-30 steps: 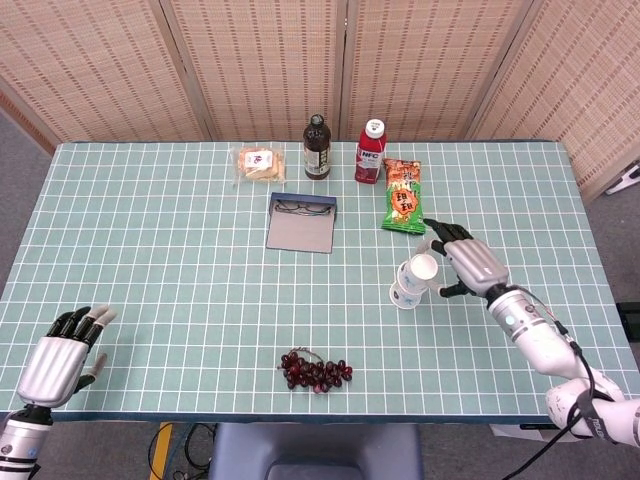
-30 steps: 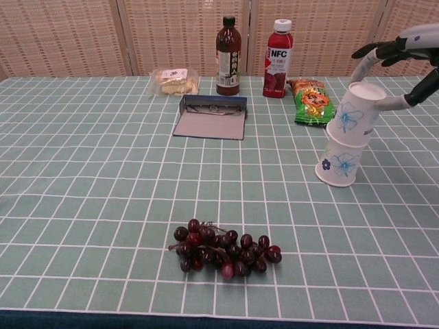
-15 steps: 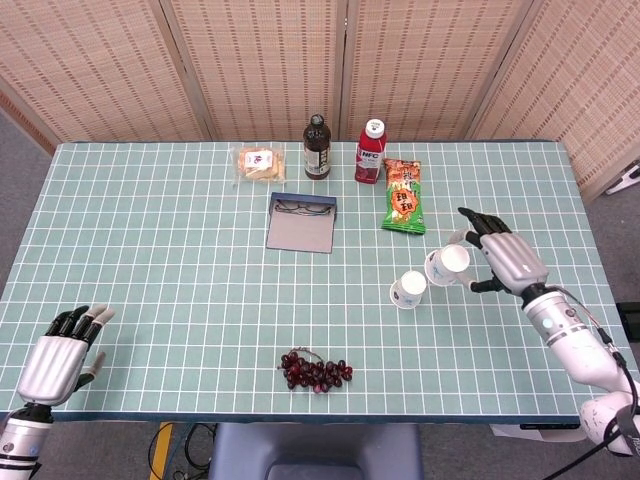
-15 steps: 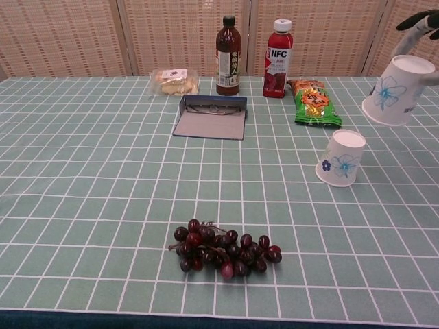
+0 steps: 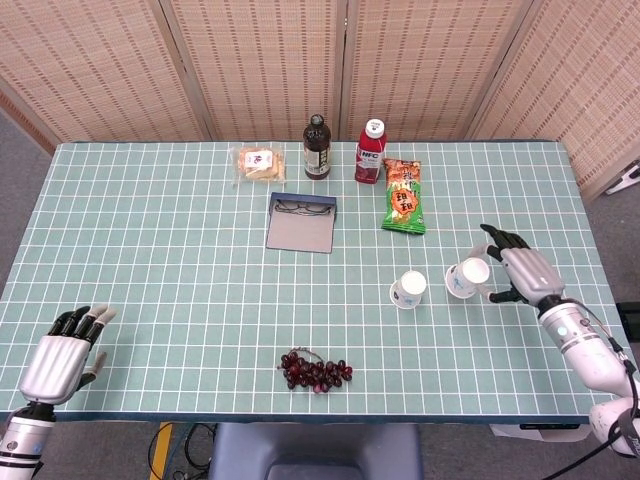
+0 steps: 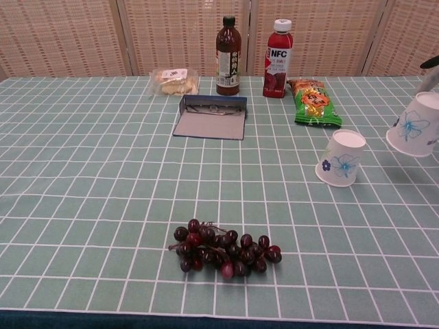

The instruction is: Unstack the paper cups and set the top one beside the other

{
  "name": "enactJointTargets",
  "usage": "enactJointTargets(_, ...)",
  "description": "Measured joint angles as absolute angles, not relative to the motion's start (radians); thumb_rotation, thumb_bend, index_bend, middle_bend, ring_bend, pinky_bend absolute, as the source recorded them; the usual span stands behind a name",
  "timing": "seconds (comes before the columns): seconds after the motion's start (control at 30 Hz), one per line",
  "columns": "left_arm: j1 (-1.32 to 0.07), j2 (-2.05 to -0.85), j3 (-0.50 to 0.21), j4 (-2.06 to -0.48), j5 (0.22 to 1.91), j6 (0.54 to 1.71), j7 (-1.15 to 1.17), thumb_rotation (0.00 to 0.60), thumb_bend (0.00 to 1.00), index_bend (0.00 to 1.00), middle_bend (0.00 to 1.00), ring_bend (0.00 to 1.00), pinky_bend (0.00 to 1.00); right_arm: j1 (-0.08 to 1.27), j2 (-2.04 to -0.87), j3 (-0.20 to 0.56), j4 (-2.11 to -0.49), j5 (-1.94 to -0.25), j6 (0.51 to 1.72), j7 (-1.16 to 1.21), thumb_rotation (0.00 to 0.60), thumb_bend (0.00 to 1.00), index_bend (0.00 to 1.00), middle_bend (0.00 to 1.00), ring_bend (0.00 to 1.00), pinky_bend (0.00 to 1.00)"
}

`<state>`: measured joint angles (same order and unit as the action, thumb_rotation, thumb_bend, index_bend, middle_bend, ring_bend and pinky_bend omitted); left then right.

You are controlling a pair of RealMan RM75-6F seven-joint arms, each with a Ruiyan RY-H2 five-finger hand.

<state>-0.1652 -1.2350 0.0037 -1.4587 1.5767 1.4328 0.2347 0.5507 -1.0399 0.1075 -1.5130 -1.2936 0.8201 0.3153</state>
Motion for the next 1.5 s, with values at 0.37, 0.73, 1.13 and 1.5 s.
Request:
enactJointTargets(0.37, -0.167, -1.231, 0.005, -1.457, 1.576, 1.43, 0.221, 0.6, 0.4, 0.21, 0.19, 0.15, 0.17, 0.555, -1.148, 0.089, -1.383, -1.327, 0.791, 0.371, 0.6, 0.33, 0.3, 0.0, 0.0, 0.0)
enactJointTargets(0.73, -0.166, -1.225, 0.008, -1.464, 1.577, 1.43, 0.215, 0.6, 0.4, 0.21, 0.19, 0.15, 0.17, 0.58, -1.225, 0.084, -1.271, -1.353, 0.75, 0.426, 0.6, 0.34, 0.3, 0.0, 0.0, 0.0)
enactJointTargets(1.13, -0.164, -1.224, 0.01, -1.466, 1.585, 1.438, 0.218, 0.6, 0.4, 0.21, 0.19, 0.15, 0.17, 0.589, -1.232, 0.081, -1.262, -1.371, 0.749, 0.447, 0.6, 0.29, 0.06, 0.0, 0.0, 0.0)
enactJointTargets(1.5, -0.163, -1.228, 0.011, -1.466, 1.587, 1.442, 0.23, 0.6, 0.4, 0.21, 0.19, 0.15, 0.17, 0.558, -1.122, 0.082, -1.419, -1.395, 0.832, 0.425, 0.6, 0.27, 0.0, 0.0, 0.0, 0.0)
